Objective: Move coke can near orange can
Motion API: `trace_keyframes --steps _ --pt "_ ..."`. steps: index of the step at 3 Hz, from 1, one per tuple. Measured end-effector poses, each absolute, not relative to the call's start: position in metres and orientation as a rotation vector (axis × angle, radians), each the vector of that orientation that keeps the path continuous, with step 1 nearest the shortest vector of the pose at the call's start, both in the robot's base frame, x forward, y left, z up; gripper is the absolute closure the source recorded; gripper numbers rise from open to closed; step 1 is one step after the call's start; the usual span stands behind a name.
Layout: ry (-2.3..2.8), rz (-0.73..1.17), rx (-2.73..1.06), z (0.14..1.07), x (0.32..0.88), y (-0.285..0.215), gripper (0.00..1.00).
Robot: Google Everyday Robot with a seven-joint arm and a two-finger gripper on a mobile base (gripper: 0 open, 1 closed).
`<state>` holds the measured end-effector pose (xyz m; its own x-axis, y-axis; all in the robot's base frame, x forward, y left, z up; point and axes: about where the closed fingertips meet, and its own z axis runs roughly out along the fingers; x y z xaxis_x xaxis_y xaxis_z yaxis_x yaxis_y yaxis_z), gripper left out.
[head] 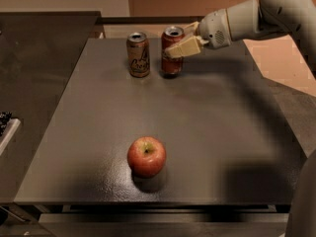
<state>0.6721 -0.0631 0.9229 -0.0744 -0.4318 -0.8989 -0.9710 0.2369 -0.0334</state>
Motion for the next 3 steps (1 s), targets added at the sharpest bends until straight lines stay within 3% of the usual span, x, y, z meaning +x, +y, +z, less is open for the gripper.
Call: trace_keyframes --steps 3 --pt "1.653 0.838 -1.351 0.903 0.681 -0.037 0.13"
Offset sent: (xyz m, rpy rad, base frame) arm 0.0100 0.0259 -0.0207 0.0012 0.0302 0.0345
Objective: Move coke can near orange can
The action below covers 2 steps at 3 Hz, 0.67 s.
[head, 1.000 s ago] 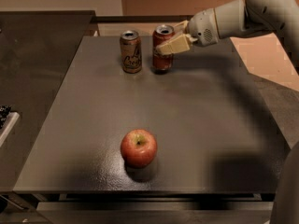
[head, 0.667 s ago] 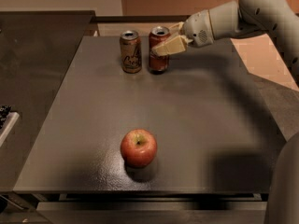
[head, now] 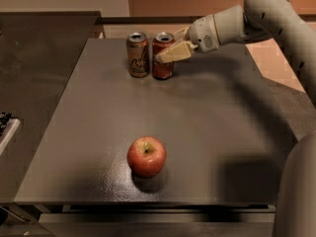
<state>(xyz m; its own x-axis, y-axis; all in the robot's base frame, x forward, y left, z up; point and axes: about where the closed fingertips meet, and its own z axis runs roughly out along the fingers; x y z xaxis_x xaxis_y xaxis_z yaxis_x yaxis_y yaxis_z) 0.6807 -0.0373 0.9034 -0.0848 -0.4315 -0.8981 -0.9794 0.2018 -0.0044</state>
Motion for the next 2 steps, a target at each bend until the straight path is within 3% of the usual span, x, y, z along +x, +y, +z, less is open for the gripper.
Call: trace_keyframes --steps 1,2 --pt "1.651 0.841 -1.36 0.9013 0.6818 -0.0358 0.0" --pt "1.651 0.841 -1.36 0.9013 0.6818 -0.0358 0.0"
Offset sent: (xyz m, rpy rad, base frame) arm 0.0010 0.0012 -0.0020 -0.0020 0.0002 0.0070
